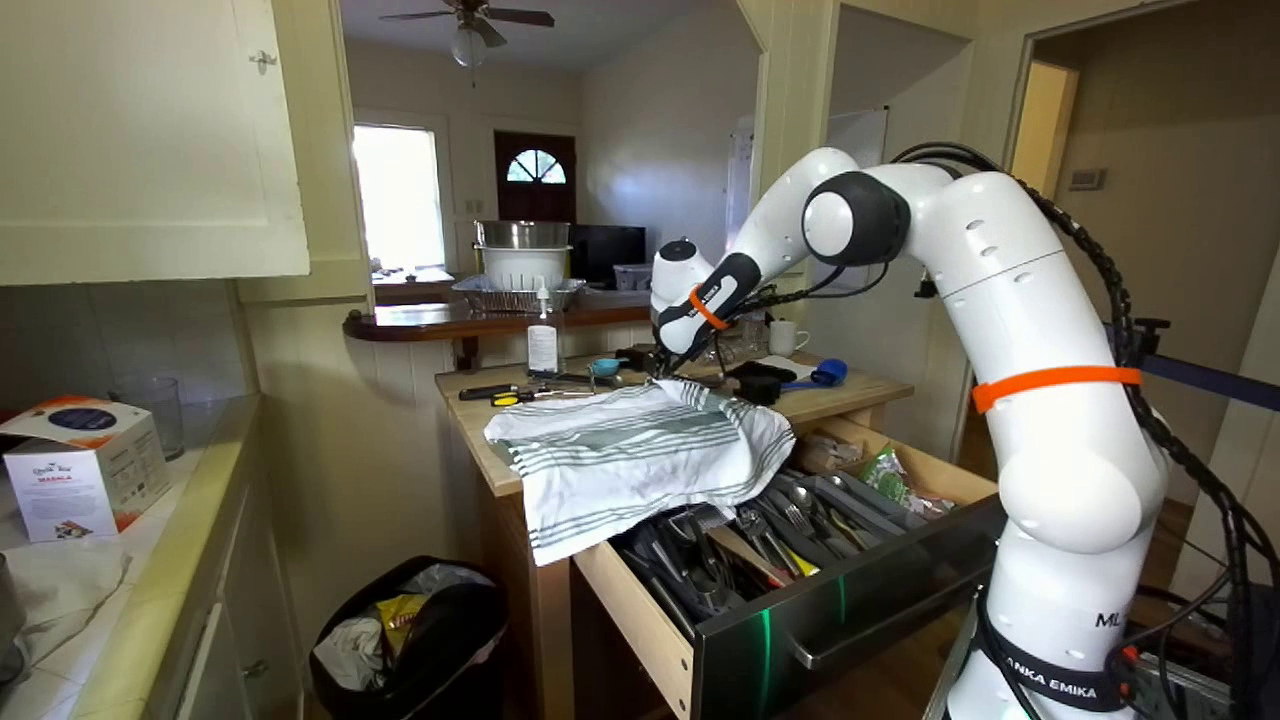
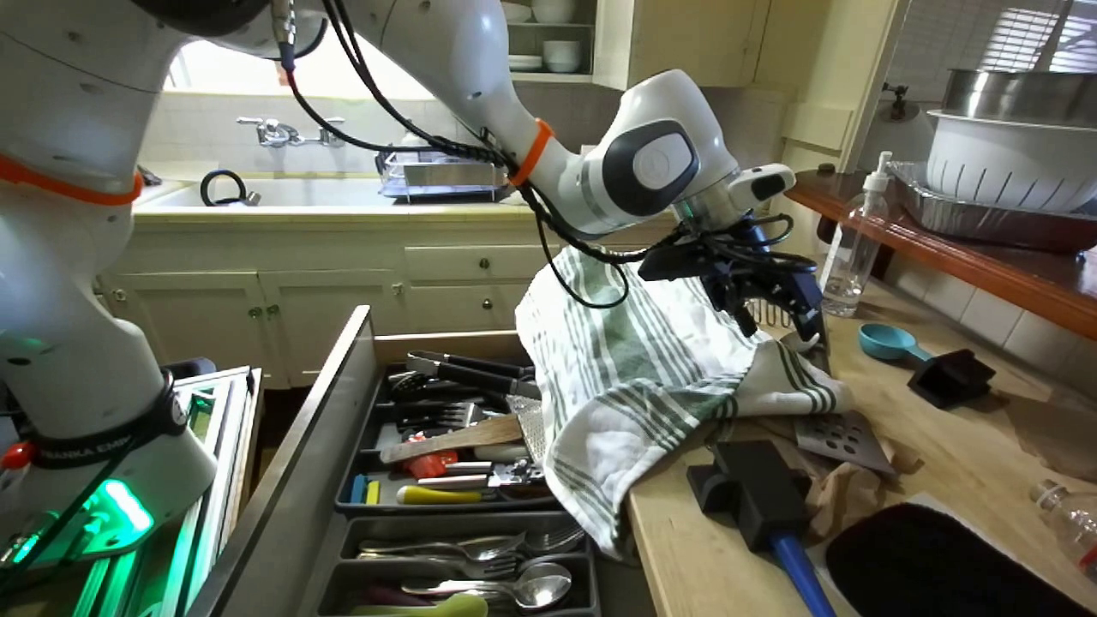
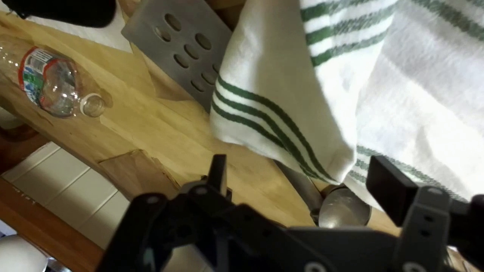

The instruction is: Unfold the towel completely

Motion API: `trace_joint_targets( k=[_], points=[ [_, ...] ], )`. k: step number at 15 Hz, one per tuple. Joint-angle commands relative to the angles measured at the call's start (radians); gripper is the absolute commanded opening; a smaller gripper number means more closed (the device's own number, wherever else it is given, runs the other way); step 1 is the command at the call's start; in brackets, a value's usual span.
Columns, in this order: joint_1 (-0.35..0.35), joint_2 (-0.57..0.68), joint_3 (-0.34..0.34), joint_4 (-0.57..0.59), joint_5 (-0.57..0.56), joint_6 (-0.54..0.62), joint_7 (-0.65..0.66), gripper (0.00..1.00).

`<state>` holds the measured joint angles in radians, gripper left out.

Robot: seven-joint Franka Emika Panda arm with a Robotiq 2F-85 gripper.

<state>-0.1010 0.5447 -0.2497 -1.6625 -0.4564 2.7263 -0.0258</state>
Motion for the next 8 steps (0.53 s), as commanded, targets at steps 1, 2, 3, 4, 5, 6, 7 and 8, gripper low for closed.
trace_joint_targets(
  k=[1,2,3,4,5,6,7,8],
  points=[
    [0.025,0.081,-0.024,0.1,0.0,-0.051,0.004,0.79],
    [0.028,0.089,-0.025,0.112,0.003,-0.065,0.003,0.62],
    [0.029,0.098,-0.025,0.124,0.003,-0.074,0.002,0.55],
    [0.03,0.106,-0.026,0.133,0.003,-0.082,0.001,0.49],
    [0.028,0.112,-0.025,0.143,0.005,-0.09,-0.001,0.45],
    [0.024,0.115,-0.018,0.147,0.013,-0.103,-0.006,0.41],
    [0.025,0.118,-0.019,0.152,0.011,-0.112,-0.005,0.37],
    [0.021,0.119,-0.013,0.156,0.017,-0.12,-0.009,0.36]
  ],
)
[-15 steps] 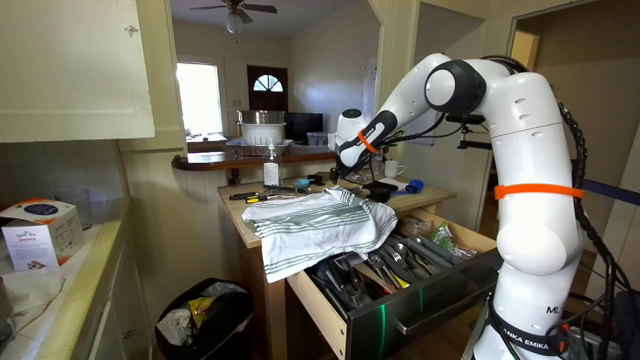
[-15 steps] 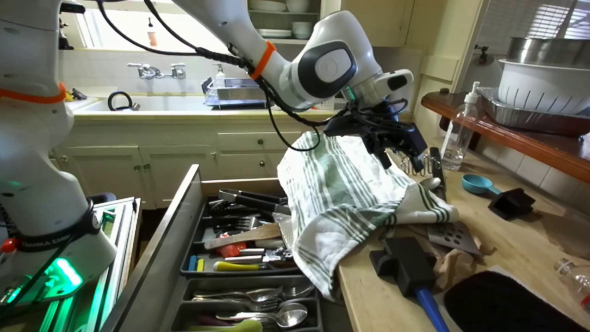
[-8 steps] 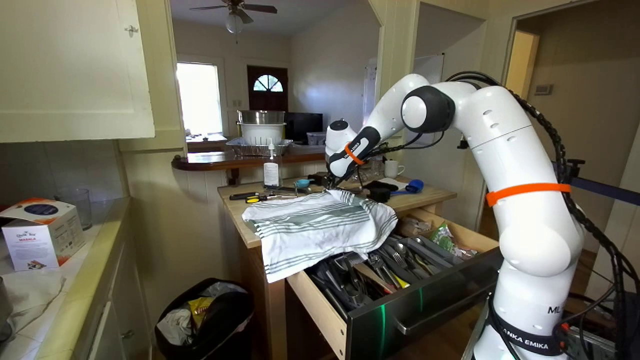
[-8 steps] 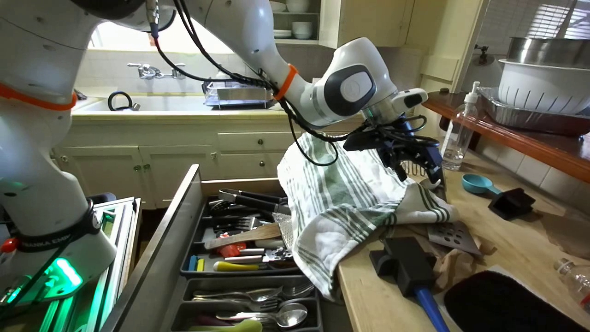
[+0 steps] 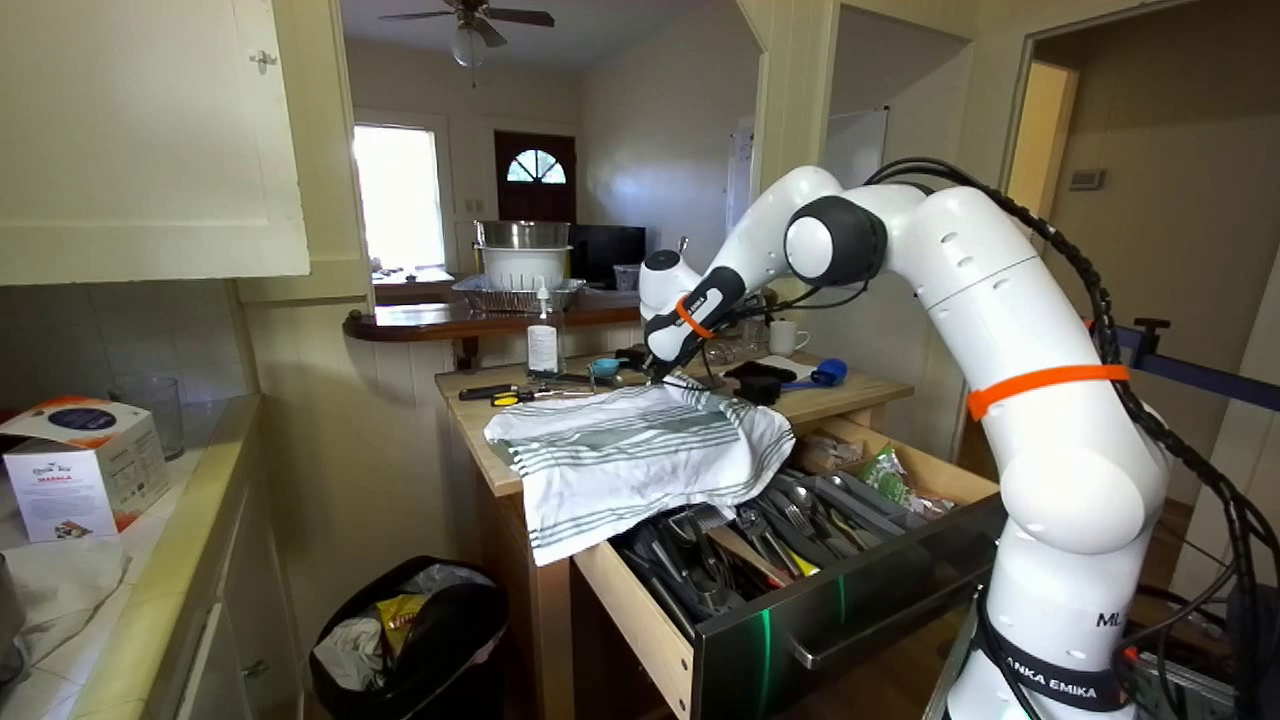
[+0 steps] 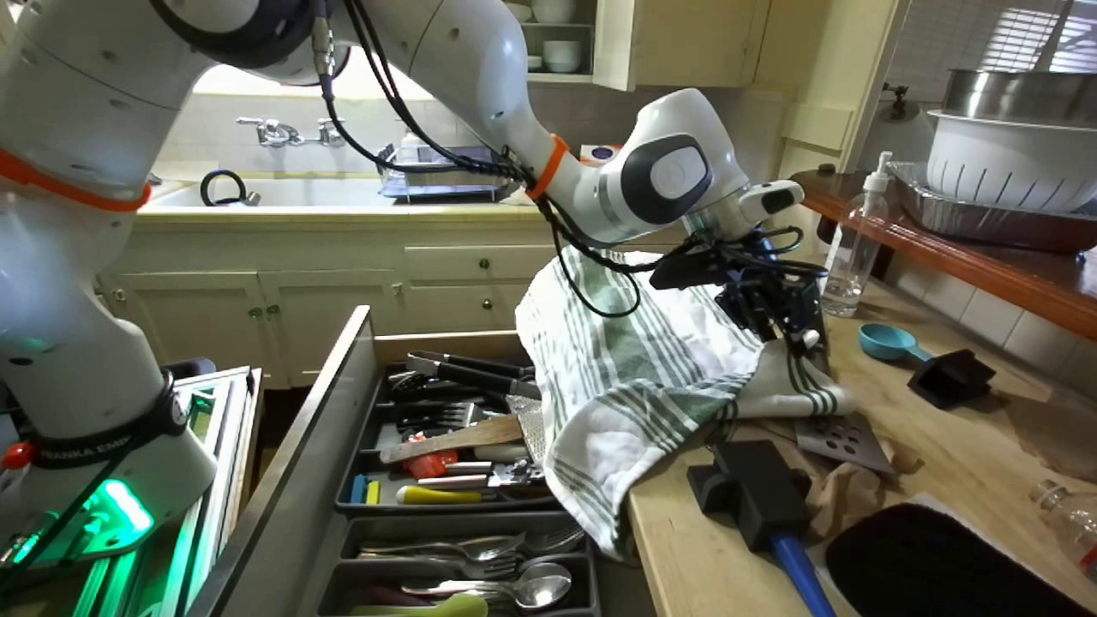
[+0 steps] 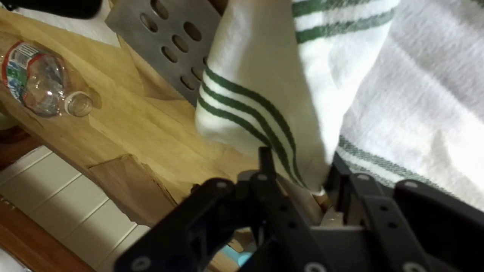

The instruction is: Unfold the towel completely

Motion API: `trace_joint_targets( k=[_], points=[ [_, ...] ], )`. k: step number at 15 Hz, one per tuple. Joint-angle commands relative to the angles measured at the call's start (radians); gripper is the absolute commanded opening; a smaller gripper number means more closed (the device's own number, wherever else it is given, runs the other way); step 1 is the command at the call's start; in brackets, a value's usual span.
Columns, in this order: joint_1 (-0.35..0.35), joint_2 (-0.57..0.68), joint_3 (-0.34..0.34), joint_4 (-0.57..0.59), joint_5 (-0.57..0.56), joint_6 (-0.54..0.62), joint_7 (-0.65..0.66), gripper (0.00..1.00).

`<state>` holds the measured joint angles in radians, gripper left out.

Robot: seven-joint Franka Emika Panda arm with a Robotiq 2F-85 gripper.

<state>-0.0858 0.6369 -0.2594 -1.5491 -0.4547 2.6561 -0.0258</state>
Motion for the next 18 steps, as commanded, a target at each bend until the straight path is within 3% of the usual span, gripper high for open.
trace_joint_targets(
  k=[1,2,4,7,13,14,15,18],
  points=[
    [0.004,0.028,0.0,0.046,0.018,-0.058,-0.012,0.3],
    [0.001,0.029,0.003,0.048,0.022,-0.064,-0.014,0.14],
    [-0.025,0.016,0.03,0.047,0.056,-0.069,-0.041,0.0],
    [-0.088,-0.019,0.064,0.044,0.131,-0.05,-0.101,0.01],
    [-0.08,-0.035,-0.161,0.088,0.008,-0.095,0.037,0.02],
    [-0.08,-0.028,-0.189,0.098,-0.012,-0.113,0.066,0.29],
    [-0.065,-0.021,-0.225,0.099,-0.032,-0.125,0.078,0.33],
    [-0.151,-0.082,-0.045,0.05,0.11,-0.093,-0.06,0.54]
  ],
)
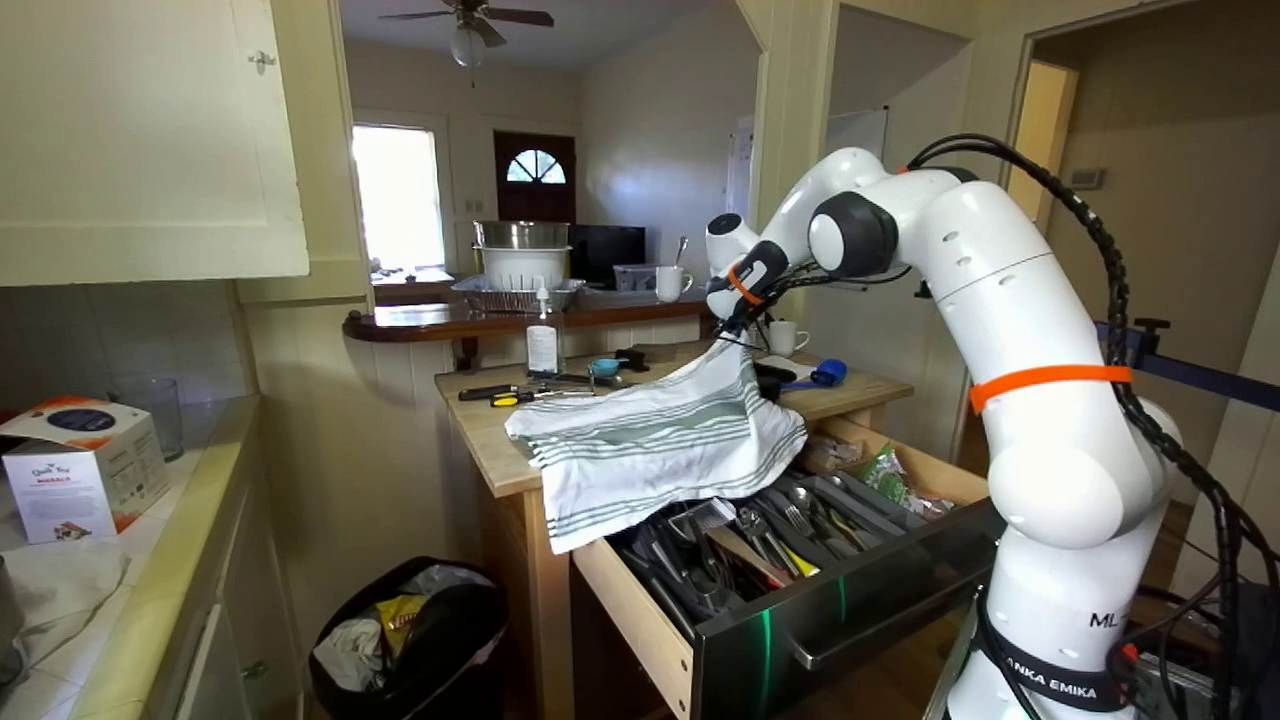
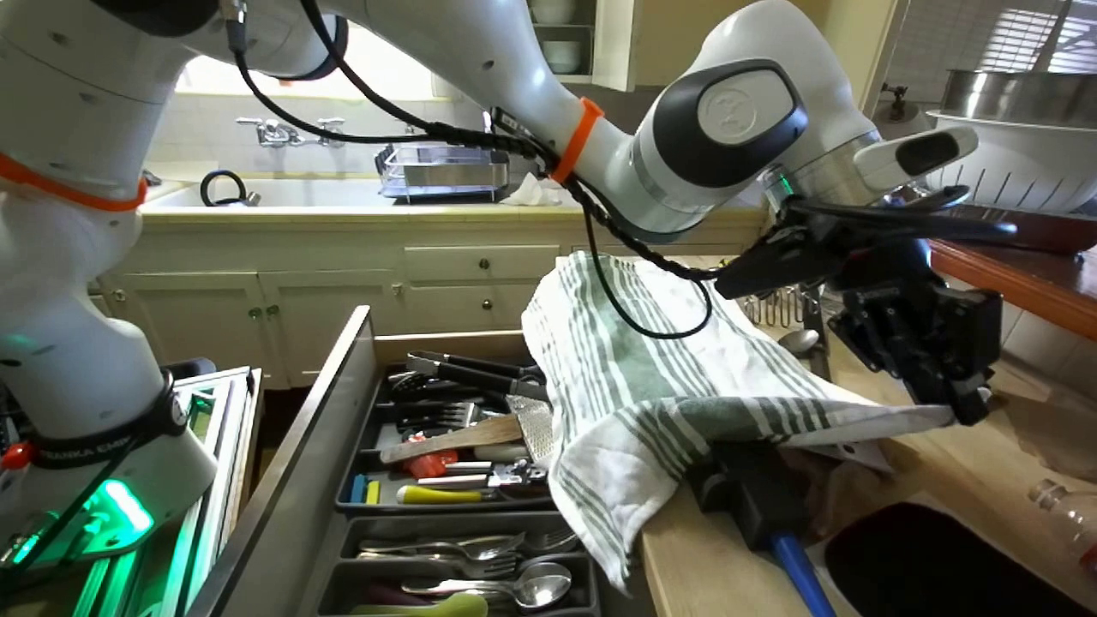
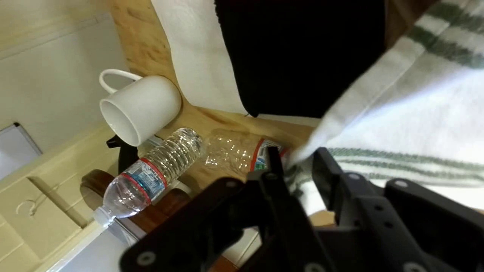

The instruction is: Unfold the towel completely

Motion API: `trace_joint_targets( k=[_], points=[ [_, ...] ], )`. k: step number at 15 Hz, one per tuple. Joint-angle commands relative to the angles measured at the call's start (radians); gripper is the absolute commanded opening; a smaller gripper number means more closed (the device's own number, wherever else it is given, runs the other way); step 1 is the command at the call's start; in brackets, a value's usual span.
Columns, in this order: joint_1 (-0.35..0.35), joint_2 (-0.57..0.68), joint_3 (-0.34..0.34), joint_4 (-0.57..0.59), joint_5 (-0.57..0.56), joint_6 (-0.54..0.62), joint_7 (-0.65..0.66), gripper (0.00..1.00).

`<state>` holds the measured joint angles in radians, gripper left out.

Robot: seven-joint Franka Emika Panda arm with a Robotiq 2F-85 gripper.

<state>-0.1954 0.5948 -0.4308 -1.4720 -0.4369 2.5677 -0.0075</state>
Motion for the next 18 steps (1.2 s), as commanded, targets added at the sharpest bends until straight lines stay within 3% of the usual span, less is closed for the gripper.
trace_joint_targets(
  k=[1,6,10,13,16,18],
  points=[
    [-0.041,-0.041,0.157,-0.032,0.11,0.006,-0.096,0.62],
    [-0.04,-0.056,0.361,-0.043,0.308,-0.037,-0.186,0.99],
    [-0.061,-0.036,0.493,-0.031,0.482,-0.123,-0.282,1.0],
    [-0.084,-0.016,0.552,-0.018,0.61,-0.222,-0.359,1.0],
    [-0.086,0.012,0.551,0.004,0.673,-0.364,-0.382,1.0],
    [-0.058,0.027,0.514,0.01,0.645,-0.405,-0.351,1.0]
  ],
)
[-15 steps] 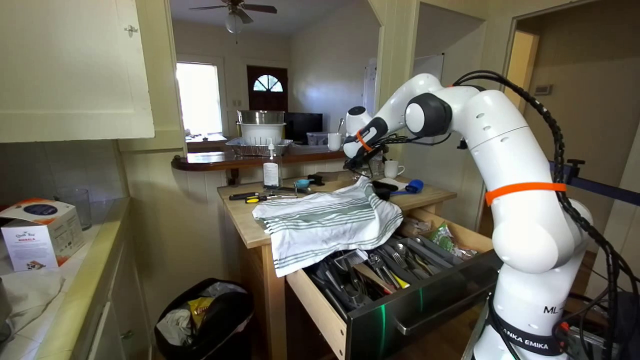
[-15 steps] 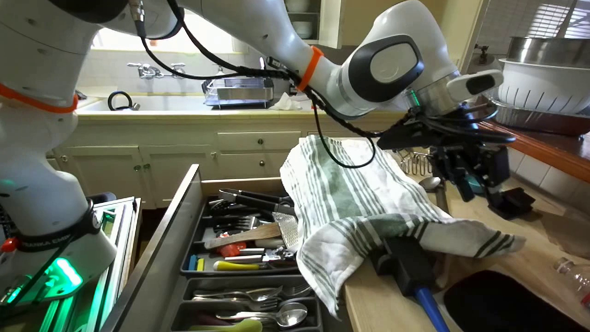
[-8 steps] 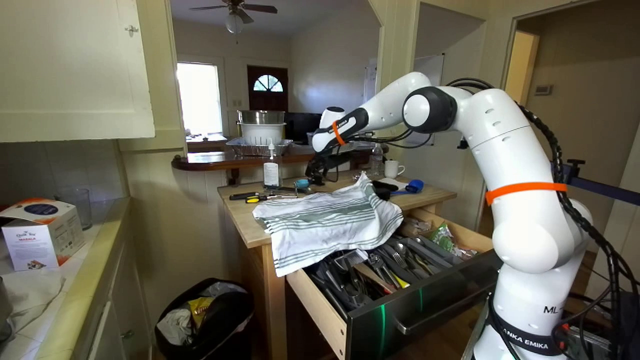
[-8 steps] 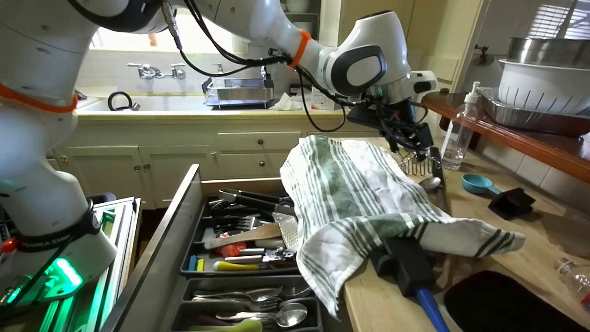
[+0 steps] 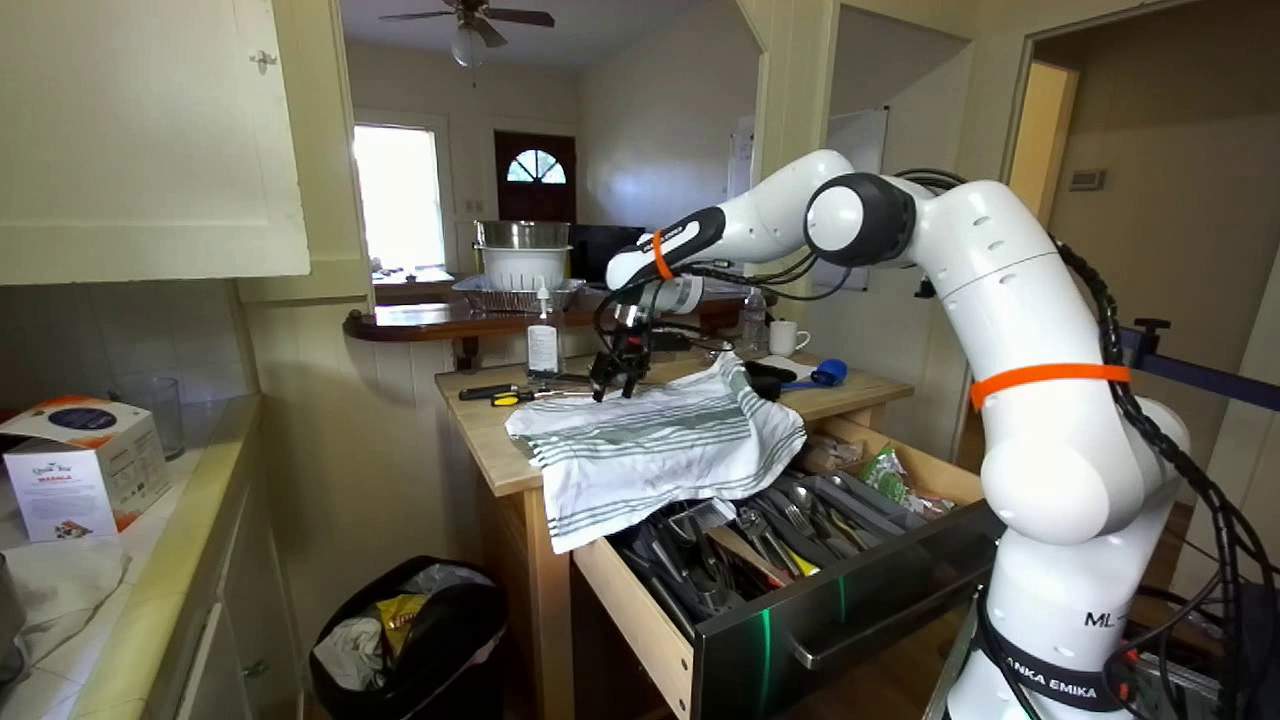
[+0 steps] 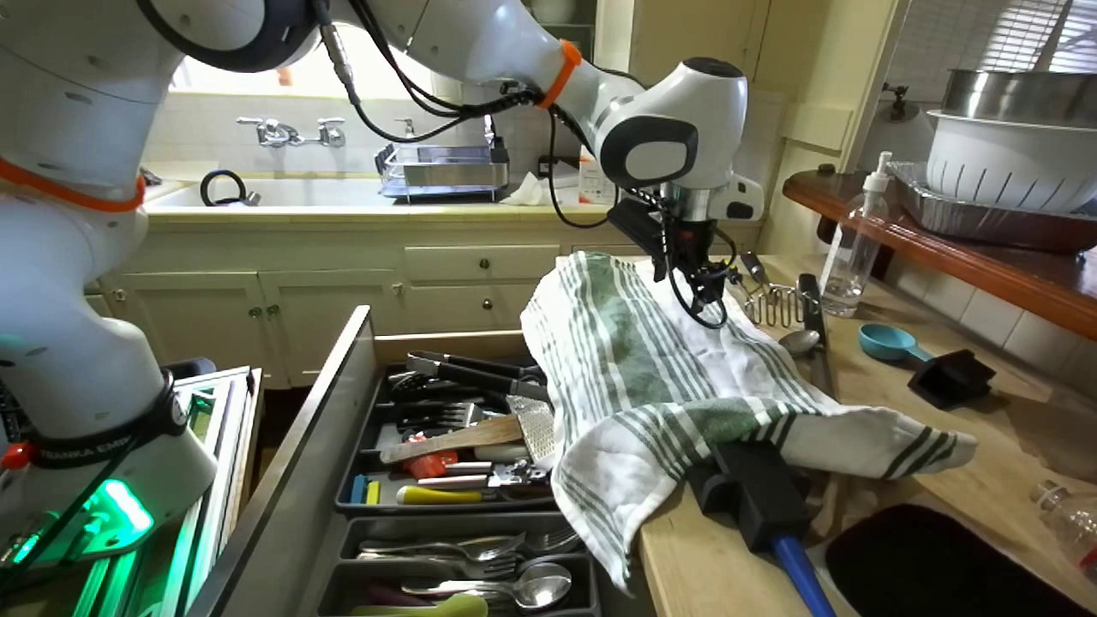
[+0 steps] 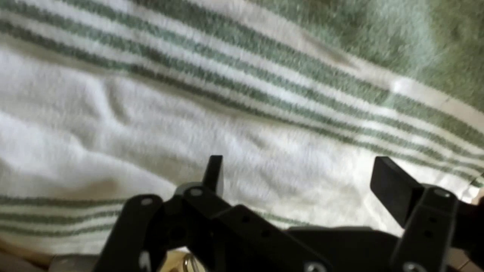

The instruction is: Unfold the towel completely

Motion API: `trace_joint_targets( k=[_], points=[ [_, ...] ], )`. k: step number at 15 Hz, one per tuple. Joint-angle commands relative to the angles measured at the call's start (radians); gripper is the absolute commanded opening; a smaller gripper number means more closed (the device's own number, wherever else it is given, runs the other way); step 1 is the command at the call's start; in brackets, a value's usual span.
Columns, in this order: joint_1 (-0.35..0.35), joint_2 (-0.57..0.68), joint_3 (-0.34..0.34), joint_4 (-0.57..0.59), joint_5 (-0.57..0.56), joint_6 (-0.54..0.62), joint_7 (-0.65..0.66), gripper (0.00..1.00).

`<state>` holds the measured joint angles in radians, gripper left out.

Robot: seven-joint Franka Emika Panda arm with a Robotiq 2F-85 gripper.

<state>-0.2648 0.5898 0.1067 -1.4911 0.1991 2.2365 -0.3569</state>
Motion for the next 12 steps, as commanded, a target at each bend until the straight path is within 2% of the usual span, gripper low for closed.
trace_joint_targets(
  k=[1,5,12],
  points=[
    [0.031,0.04,-0.039,0.03,-0.019,-0.064,0.013,1.0],
    [0.066,0.073,-0.034,0.046,-0.03,-0.009,-0.006,1.0],
    [0.129,0.136,-0.019,0.11,-0.07,0.014,-0.031,1.0]
  ],
)
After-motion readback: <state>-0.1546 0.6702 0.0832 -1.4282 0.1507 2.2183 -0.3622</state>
